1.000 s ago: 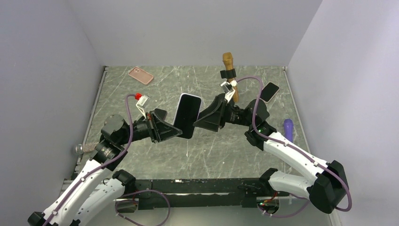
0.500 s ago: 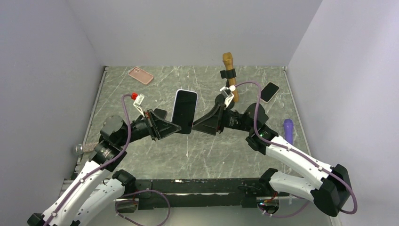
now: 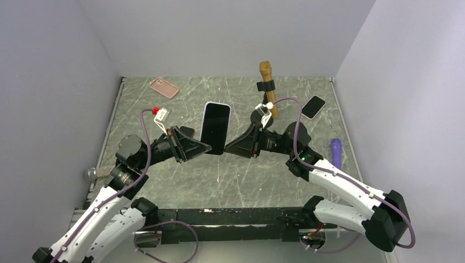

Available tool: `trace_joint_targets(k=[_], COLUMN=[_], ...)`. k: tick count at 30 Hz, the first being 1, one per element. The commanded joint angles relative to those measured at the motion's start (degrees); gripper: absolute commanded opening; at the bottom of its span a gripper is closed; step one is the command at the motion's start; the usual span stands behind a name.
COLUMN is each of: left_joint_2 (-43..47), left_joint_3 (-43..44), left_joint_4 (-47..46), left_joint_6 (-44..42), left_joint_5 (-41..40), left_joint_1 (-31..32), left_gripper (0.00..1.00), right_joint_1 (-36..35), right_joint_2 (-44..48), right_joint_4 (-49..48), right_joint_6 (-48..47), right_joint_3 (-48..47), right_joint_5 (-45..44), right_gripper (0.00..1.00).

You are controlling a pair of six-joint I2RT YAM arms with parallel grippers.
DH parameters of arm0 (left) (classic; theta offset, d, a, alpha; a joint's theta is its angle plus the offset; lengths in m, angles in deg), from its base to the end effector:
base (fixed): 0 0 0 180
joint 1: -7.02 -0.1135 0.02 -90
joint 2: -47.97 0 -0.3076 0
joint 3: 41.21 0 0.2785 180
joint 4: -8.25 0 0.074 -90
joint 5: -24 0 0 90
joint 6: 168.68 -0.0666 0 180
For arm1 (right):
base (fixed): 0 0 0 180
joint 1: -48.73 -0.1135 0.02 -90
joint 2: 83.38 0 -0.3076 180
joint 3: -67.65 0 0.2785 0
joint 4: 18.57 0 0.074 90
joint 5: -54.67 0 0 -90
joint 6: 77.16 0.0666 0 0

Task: Take the phone out of the phone case
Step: Remove the phone case from the phone.

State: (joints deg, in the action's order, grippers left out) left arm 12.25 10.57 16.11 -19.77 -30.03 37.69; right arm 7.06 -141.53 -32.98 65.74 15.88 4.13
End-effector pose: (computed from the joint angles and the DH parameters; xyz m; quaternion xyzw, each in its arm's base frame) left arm 0.1215 -0.1176 0.3884 0.0744 0.6609 -0.6500 0.3678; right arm 0.1651 0.2036 0.3614 -0.1932 0.6393 0.6723 0.3193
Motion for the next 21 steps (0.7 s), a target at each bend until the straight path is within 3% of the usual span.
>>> trace_joint_targets(k=[1, 11, 13, 15, 17, 21], left_joint_2=[0.6, -1.1, -1.4, -1.5, -1.5, -3.3], left_joint_3=[-0.3, -2.0, -2.3, -2.5, -2.7, -3.8], left_joint_4=[-9.3, -14.6, -14.9, -14.5, -13.8, -12.6], left_joint_6=[2.5, 5.8, 5.9, 5.7, 5.3, 5.1], left_joint_5=[2.4, 6.0, 6.6, 7.1, 7.6, 10.3], left_joint_1=[-0.1, -0.1, -0.1, -0.1, -0.1, -0.1], left_gripper=[0.00, 0.00, 0.00, 0.00, 0.00, 0.00], right_joint_1=[-0.7, -5.2, -5.8, -6.0, -6.0, -6.0], right_joint_2=[-0.9, -5.8, -6.5, -6.4, -5.0, 0.5], right_joint_4=[-6.3, -9.7, -12.7, -16.3, -16.0, 2.4], right_joint_6=[0.1, -1.1, -0.6, -0.1, 0.0, -4.5], right_joint_3=[0.2, -2.5, -2.2, -1.3, 0.0, -2.1], right_joint_5=[1.3, -0.2, -0.2, -1.2, -5.5, -27.1], right_gripper=[0.37, 0.31, 0.26, 0.12, 0.00, 0.00])
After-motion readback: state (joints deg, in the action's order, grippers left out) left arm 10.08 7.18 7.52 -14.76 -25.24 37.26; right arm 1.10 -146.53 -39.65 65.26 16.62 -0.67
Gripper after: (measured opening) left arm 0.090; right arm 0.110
